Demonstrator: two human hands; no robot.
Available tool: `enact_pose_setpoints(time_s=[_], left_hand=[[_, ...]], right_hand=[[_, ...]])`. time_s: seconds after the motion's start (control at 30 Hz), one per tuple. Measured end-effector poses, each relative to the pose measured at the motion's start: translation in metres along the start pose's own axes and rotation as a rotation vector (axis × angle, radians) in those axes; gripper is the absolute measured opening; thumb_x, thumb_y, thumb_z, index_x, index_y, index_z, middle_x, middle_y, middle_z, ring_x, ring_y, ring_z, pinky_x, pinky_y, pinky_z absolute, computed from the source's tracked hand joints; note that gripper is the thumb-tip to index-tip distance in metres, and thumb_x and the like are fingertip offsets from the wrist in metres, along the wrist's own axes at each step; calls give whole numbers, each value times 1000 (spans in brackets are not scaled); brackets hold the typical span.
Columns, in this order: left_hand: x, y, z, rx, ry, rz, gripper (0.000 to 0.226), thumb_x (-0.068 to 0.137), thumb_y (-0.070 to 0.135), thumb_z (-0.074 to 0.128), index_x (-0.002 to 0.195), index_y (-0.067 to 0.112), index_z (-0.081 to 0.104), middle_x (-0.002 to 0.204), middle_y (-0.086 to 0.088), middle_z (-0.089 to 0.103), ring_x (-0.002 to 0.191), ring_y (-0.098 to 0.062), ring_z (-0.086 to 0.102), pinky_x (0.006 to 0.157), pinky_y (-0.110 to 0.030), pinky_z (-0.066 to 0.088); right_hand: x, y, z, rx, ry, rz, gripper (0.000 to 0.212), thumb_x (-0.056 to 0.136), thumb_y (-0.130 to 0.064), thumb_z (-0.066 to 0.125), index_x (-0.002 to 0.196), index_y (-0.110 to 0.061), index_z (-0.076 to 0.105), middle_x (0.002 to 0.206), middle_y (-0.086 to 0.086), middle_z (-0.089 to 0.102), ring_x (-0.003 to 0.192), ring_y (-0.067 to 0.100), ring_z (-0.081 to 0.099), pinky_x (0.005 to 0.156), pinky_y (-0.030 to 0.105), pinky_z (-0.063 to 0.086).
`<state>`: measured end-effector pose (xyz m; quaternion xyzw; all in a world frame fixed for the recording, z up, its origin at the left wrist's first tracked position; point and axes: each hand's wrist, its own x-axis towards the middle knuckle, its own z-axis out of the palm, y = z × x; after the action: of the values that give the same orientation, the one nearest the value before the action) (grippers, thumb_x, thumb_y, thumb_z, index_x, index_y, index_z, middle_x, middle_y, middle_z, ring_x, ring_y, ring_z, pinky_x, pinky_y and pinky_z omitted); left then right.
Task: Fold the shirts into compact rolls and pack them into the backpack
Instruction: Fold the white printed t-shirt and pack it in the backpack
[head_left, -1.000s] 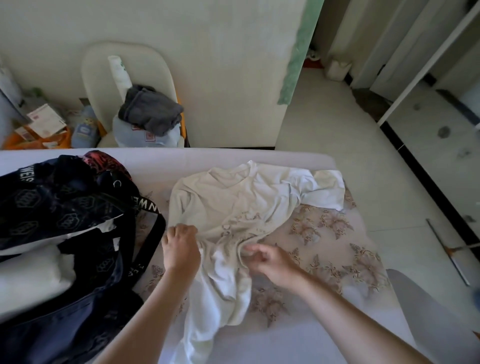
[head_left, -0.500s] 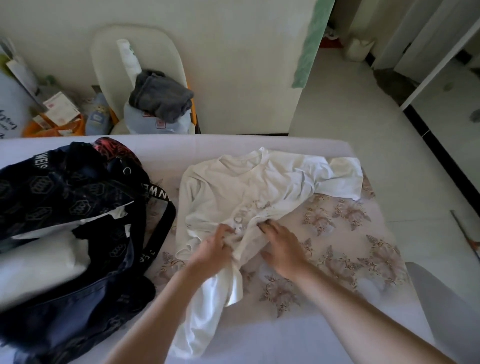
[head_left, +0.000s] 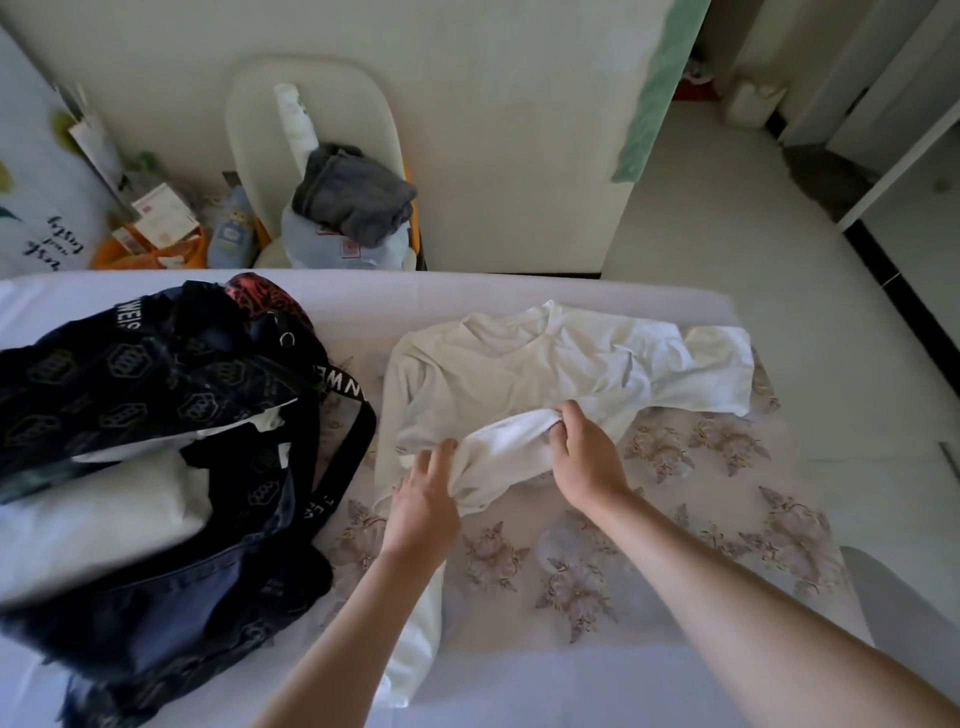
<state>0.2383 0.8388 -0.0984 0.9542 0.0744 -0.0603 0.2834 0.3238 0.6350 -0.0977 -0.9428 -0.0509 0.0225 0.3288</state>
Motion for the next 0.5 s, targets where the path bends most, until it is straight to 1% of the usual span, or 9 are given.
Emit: enact_pose_setpoints(time_s=[0.03, 0.1, 0.13, 0.17, 0.2, 0.27, 0.37, 0.43, 0.5], left_hand=[[3, 2, -6, 60, 48, 54, 63, 73, -7, 47, 129, 21, 49, 113, -2, 56, 98, -29, 56, 87, -42, 45], [11, 4, -16, 232, 157, 250, 41, 65, 2, 49, 100, 18, 64, 86, 0, 65, 83, -30, 60, 82, -40, 45], [13, 9, -22, 236, 168, 296, 34, 63, 3, 49, 90, 18, 65, 77, 0, 65, 76, -30, 61, 77, -37, 45], [13, 17, -30, 160, 96, 292, 33, 67, 3, 47, 90, 19, 64, 75, -1, 64, 73, -29, 61, 70, -33, 45], [10, 29, -39, 56, -31, 246, 35, 74, 5, 45, 98, 24, 63, 78, 2, 65, 71, -24, 62, 63, -29, 44], [1, 55, -51, -80, -438, 137, 41, 85, 12, 45, 115, 35, 61, 88, 10, 62, 73, -8, 60, 58, -21, 42], [-25, 86, -45, -88, -946, 173, 43, 86, 25, 54, 126, 40, 59, 117, 10, 59, 101, -9, 56, 82, -20, 44], [-45, 90, -23, -193, -1103, 125, 40, 87, 31, 61, 125, 40, 62, 116, 7, 64, 102, -12, 59, 89, -24, 50], [-60, 83, 4, -352, -1040, 76, 38, 83, 27, 63, 121, 35, 65, 110, 9, 71, 99, -12, 68, 91, -31, 56]], right_hand=[[-3, 0, -11, -13, 21, -46, 8, 95, -22, 50, 98, -15, 53, 76, -1, 63, 67, 19, 60, 54, 32, 44], [-12, 4, -32, -114, 39, -182, 18, 84, -24, 65, 98, -18, 55, 77, -8, 61, 61, 13, 58, 50, 26, 43], [-17, 7, -42, -184, 39, -235, 23, 78, -21, 69, 98, -19, 57, 82, -8, 61, 62, 13, 58, 50, 26, 45], [-22, 12, -52, -253, 51, -275, 24, 74, -16, 70, 95, -18, 61, 85, -7, 60, 64, 14, 58, 49, 26, 45], [-28, 18, -62, -307, 68, -301, 21, 69, -10, 70, 88, -18, 63, 84, -6, 58, 65, 15, 55, 50, 26, 42], [-45, 33, -82, -363, 98, -297, 20, 62, 0, 64, 70, -19, 62, 76, -8, 52, 66, 14, 47, 58, 27, 39], [-82, 58, -108, -581, -31, -260, 15, 63, -11, 51, 57, -22, 60, 68, -10, 53, 72, 20, 52, 78, 39, 44], [-109, 73, -112, -876, -320, -47, 23, 77, -14, 53, 84, -22, 73, 95, -3, 65, 104, 28, 57, 97, 42, 39], [-135, 80, -111, -997, -557, 262, 35, 90, -14, 51, 119, -25, 67, 132, 3, 56, 134, 30, 42, 111, 43, 32]])
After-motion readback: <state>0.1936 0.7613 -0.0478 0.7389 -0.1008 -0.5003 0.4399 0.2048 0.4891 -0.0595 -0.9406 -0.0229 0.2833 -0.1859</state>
